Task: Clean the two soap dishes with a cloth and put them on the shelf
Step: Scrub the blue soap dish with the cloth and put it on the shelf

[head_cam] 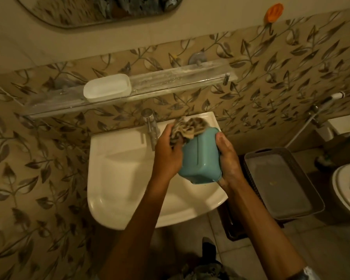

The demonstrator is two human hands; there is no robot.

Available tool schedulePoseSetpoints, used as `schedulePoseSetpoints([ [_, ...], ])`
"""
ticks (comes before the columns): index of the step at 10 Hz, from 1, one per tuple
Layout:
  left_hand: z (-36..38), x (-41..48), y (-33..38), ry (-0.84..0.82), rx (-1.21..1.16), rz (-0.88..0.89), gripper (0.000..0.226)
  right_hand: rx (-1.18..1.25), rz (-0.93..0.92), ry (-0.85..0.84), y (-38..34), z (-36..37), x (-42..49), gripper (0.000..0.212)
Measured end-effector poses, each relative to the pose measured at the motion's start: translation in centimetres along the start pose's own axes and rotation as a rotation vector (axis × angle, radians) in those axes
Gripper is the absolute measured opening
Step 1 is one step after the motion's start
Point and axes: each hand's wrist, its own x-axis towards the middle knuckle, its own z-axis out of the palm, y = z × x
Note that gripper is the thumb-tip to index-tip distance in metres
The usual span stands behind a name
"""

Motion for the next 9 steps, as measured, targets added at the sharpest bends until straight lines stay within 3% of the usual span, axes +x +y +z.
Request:
schedulePoseSetpoints([
  [2, 2.5, -7.7, -1.6, 0.135, -0.273, -0.131, 0.049, 0.033, 0.003, 0.075, 0.0, 0.9, 0.8, 0.061],
  [3, 2.9, -8.9, -0.6, 0.157, -0.219, 0.023, 0.066, 0.045, 0.082, 0.1, 0.4, 1.6, 0.7, 0.058],
  [4, 2.1, -7.2, 0.2, 0.065, -0.095, 0.174, 0.064, 0.018, 0.127, 0.075, 1.0, 1.8, 0.4, 0.053],
  [5, 1.1, -4.3, 0.8, -0.064, 0.007, 0.139, 0.061, -0.118, 0.033, 0.057, 1.8, 1.7, -0.1, 0.035],
  [6, 0.1, -0.8, 0.7, 0.018, -0.005, -0.084, 0.035, -0.275, -0.047, 0.0, 2.6, 1.2, -0.8, 0.034],
  [7, -1.2, 0.9, -1.8, 0.054, -0.381, -0.522, 0.036, -0.21, -0.042, 0.012, 2.2, 0.6, -1.1, 0.036],
  [8, -2.6, -0.8, -4.5, 0.151, -0.55, -0.721, 0.035, -0.406, -0.185, 0.115, 1.8, 0.5, -1.0, 0.013],
  [9, -3.4, -2.8, -5.4, 0.11, -0.605, -0.712, 0.054, -1.029, -0.562, 0.0, 1.9, 0.4, -1.1, 0.013],
])
